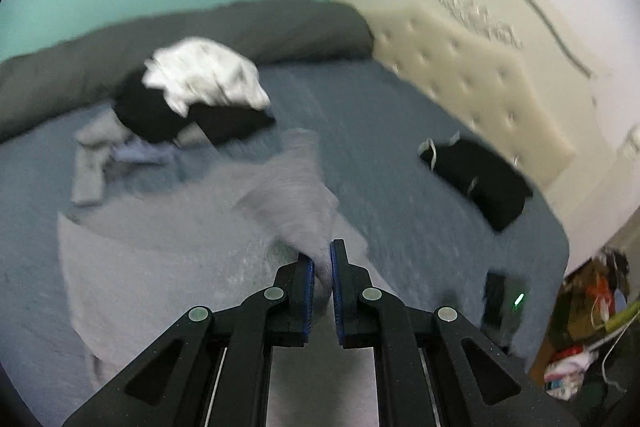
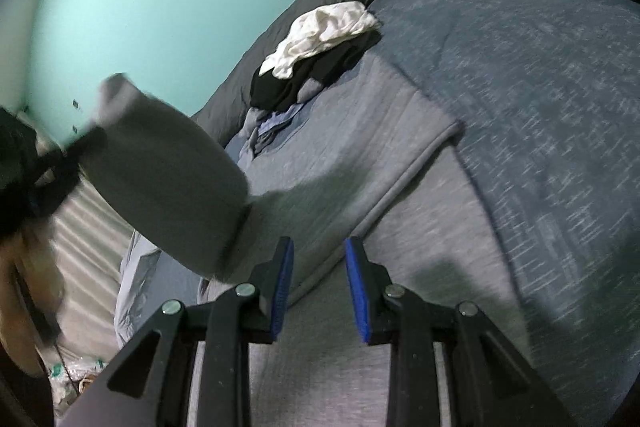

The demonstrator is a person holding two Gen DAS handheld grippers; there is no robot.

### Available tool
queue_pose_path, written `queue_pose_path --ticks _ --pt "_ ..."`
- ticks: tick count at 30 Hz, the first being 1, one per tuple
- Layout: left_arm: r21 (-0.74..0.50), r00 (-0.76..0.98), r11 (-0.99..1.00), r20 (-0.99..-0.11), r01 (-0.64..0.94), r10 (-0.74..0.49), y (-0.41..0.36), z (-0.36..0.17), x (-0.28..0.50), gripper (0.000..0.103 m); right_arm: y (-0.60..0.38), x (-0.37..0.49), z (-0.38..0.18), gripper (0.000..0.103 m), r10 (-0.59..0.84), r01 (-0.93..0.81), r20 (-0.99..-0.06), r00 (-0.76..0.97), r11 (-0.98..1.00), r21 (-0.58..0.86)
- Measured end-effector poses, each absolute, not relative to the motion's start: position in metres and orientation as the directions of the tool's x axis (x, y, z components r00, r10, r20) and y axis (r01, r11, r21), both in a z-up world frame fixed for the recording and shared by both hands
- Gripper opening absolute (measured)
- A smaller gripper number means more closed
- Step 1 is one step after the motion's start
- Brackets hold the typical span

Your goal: Fold clothes

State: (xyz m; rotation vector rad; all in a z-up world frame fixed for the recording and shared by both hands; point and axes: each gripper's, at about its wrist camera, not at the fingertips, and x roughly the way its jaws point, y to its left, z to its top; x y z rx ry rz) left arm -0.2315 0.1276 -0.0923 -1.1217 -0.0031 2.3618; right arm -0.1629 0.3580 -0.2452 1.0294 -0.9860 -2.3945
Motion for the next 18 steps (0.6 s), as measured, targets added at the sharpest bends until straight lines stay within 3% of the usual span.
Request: queue_pose_path --ticks 6,10,15,18 --pt "-0.214 -0.419 -0.855 -0.799 -0.472 0.431 0.165 -0.169 -0.221 0.009 0.375 -0.166 -0.252 0.027 -0.536 -0.004 -0.502 -0.679 -0.681 0.733" --pt "-0.213 -0.389 -0.852 -0.819 -0.478 0.423 0.160 -0.192 -0.214 0.011 0.385 -0.167 -0.257 0.027 -0.524 -0.037 -0.514 -0.679 -0.675 0.737" --pt "-0.197 -0.407 -0.882 -0.829 -0.428 0.383 0.112 -0.201 -0.204 0.020 0.390 -0.171 -0.264 0.051 -0.513 -0.075 -0.544 -0.664 -0.678 0.731" --pt "-0.189 -0.416 -0.917 -0.846 -0.352 0.334 0.071 -0.214 -0.202 0.020 0.387 -0.175 -0.266 0.052 -0.509 -0.082 -0.564 -0.650 -0.691 0.718"
